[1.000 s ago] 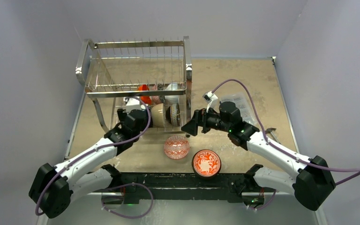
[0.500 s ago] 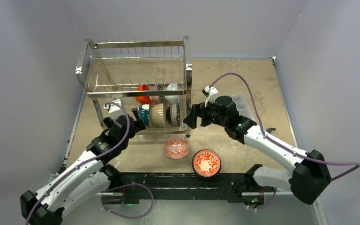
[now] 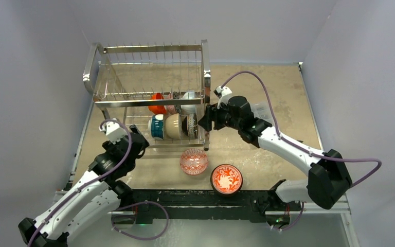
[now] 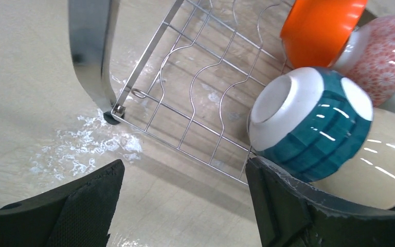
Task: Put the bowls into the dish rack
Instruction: Adjust the dish rack at the center of the board.
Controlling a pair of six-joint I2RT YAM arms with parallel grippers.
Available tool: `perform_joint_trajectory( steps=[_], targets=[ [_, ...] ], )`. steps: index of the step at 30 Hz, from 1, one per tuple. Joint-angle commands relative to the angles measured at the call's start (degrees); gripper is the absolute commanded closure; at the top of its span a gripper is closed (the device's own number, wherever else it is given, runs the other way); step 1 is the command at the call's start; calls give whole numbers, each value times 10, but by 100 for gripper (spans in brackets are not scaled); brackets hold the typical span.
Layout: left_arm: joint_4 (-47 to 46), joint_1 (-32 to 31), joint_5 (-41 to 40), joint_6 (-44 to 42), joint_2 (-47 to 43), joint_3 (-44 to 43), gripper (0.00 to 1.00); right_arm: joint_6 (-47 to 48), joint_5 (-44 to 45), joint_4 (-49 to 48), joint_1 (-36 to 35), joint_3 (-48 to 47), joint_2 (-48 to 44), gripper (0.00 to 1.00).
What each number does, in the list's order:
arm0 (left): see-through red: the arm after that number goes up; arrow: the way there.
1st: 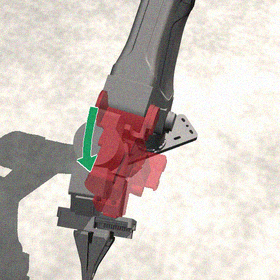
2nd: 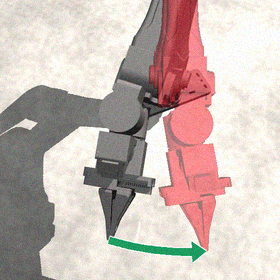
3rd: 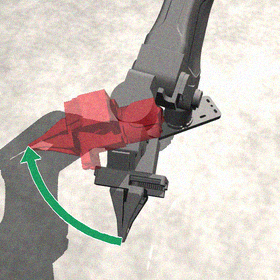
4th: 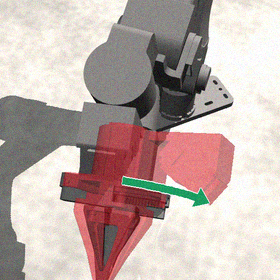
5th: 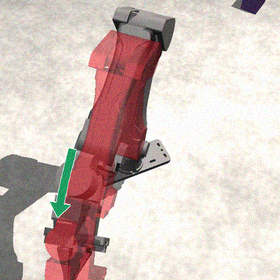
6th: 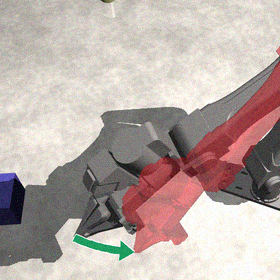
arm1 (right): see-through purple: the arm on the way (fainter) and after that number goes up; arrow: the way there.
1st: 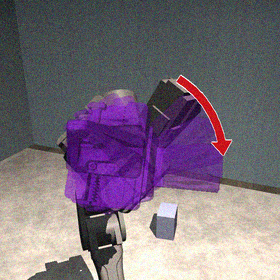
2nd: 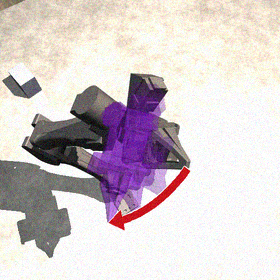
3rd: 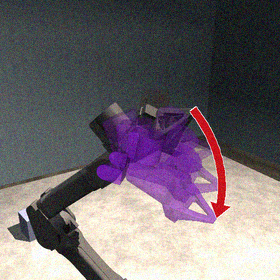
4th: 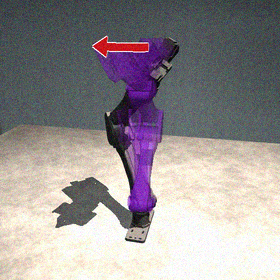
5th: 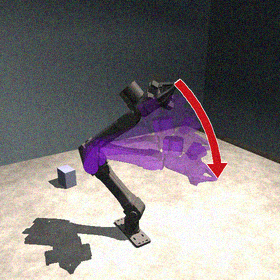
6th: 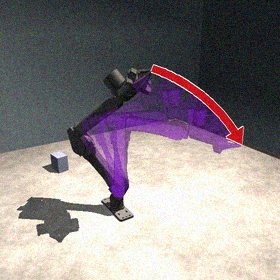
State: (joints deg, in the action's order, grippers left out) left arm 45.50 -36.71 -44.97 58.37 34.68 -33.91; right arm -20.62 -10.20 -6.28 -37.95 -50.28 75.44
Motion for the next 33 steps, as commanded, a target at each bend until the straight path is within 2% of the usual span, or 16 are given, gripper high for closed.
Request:
perform_joint_trajectory(
  steps=[1,6,10,14,19,27,33],
  targets=[
    [-5,2,8,10,57,-11,15,-3,8,-31,27,-49,13,41],
    [-67,2,66,13,85,38,26,-7,-15,-33,61,-68,28,66],
    [-109,3,90,25,76,87,40,-5,-18,-30,83,-73,28,85],
    [-166,5,101,10,82,113,50,-2,-8,-17,100,-75,21,98],
    [-263,35,139,-29,155,119,67,-2,13,4,116,-71,4,100],
    [-400,102,213,-106,318,77,68,-7,44,38,132,-36,-44,100],
    [-497,134,270,-156,407,30,68,-22,85,61,138,-1,-79,100]
  ],
)
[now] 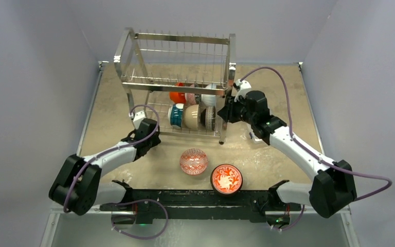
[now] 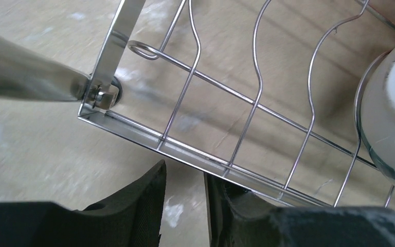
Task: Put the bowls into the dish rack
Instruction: Adjust the dish rack at the center of the board.
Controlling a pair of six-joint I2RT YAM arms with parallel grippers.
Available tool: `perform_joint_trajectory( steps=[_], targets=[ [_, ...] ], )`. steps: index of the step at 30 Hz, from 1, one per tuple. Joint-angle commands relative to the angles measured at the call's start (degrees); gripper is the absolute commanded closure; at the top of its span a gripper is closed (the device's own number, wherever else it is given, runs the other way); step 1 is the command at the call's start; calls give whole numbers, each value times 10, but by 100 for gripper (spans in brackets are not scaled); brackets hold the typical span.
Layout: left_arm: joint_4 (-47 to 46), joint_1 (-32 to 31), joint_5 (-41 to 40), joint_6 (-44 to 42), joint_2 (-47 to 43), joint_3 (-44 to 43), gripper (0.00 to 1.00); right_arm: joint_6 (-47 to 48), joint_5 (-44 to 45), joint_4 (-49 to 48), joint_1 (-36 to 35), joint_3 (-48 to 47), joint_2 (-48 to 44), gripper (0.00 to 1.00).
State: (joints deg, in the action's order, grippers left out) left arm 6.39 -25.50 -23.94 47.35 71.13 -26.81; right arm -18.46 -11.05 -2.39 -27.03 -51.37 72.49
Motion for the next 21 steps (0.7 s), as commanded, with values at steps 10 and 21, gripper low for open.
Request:
perform_joint_trajectory(
  steps=[10,21],
  targets=[
    [-108,28,156,-41,67,-68,38,-45,44,36,33,14,-56,73],
    [-43,17,300,26,-98,23,24,-108,-78,34,33,97,-127,39]
  ],
)
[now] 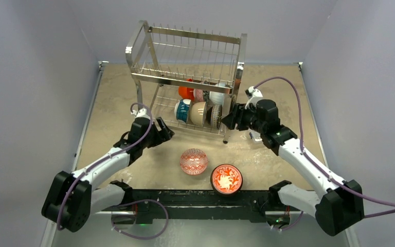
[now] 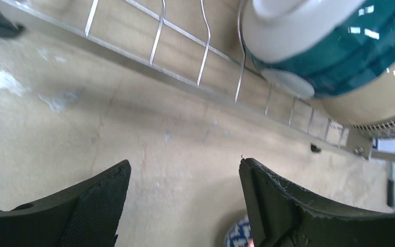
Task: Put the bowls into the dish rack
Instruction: Adjust the dish rack at the center of the board, then pick up the bowl from the center of the board.
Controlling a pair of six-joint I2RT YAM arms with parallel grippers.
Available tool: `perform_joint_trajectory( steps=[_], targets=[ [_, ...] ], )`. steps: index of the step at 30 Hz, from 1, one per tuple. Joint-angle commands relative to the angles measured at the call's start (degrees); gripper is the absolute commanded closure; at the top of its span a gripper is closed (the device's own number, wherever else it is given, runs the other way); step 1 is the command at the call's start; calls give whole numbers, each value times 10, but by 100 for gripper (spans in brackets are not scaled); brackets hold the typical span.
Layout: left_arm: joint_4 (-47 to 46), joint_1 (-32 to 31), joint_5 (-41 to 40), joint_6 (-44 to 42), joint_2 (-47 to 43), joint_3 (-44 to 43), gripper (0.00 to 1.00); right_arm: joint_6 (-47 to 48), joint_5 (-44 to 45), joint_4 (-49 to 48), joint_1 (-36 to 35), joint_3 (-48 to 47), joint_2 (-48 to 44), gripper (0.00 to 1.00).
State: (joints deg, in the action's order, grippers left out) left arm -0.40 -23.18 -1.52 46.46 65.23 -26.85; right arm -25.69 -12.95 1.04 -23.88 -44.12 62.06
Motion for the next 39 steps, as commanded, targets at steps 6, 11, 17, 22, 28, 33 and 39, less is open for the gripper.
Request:
perform_joint_trajectory(
  steps=[6,11,17,22,28,33,39],
  targets=[
    [28,-72,120,72,-82,51,24,-77,-122,-34,1,75,-45,28],
    [15,-135,125,85,-56,52,29,-102,-161,-79,1,116,-36,21],
    [-33,-156,141,76,3,51,42,-119,-199,-118,1,149,-13,17],
    [-39,-185,130,64,33,27,61,-123,-220,-131,0,161,16,14],
    [-2,-228,74,49,43,-34,96,-128,-252,-158,-1,173,47,13],
    [70,-252,-10,30,51,-109,100,-126,-274,-174,-5,177,53,10],
    [114,-289,-81,13,80,-182,100,-130,-298,-210,-22,181,55,9]
  ],
)
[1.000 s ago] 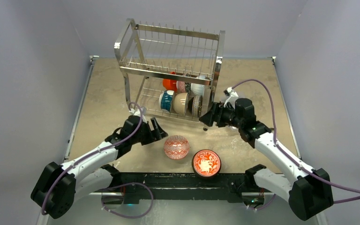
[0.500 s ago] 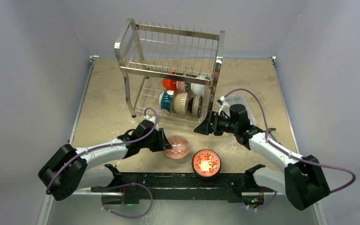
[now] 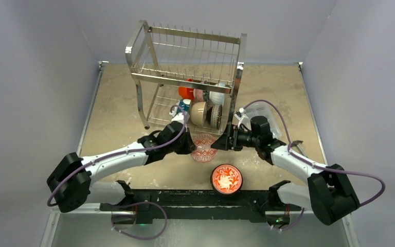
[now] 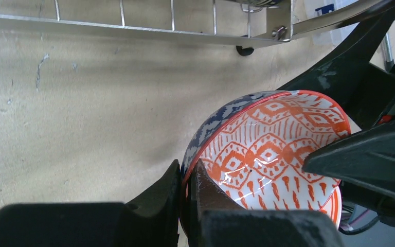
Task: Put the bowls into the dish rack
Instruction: Pick up the bowl from the center of the board.
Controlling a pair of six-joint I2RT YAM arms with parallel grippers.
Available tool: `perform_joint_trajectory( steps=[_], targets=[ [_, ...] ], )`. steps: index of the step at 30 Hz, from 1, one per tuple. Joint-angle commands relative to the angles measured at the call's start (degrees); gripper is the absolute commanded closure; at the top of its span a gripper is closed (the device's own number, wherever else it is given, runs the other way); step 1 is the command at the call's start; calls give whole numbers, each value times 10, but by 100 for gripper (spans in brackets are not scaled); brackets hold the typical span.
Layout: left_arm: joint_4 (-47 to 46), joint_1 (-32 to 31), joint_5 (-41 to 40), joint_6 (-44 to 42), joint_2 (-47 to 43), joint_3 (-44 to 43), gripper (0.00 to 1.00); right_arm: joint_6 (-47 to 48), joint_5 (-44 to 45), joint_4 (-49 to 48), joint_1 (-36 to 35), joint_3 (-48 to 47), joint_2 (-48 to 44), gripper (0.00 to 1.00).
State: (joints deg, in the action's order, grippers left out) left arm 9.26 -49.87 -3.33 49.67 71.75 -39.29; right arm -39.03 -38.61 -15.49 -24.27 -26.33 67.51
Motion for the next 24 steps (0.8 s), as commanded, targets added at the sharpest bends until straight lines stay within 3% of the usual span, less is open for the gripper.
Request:
perform_joint_trajectory(
  steps=[1,5,10,14,16,19,24],
  targets=[
    [25,-26,-71,-23,22,-68,100,2,-40,-46,-21,3,0,9],
    [27,-42,-87,-24,32,-91,100,4,-28,-41,-25,2,-4,15],
    [10,-48,-84,-18,20,-91,98,6,-20,-38,-25,1,-9,50],
    [-14,-48,-74,-12,0,-73,71,12,-9,-27,-25,-5,-17,87],
    [-30,-48,-71,-5,-13,-59,56,18,-7,-23,-25,-8,-20,99],
    [-43,-48,-74,9,-27,-43,32,25,-4,-16,-25,-9,-22,100],
    [-68,-42,-43,18,-37,-29,9,28,2,-12,-25,-7,-35,100]
  ],
)
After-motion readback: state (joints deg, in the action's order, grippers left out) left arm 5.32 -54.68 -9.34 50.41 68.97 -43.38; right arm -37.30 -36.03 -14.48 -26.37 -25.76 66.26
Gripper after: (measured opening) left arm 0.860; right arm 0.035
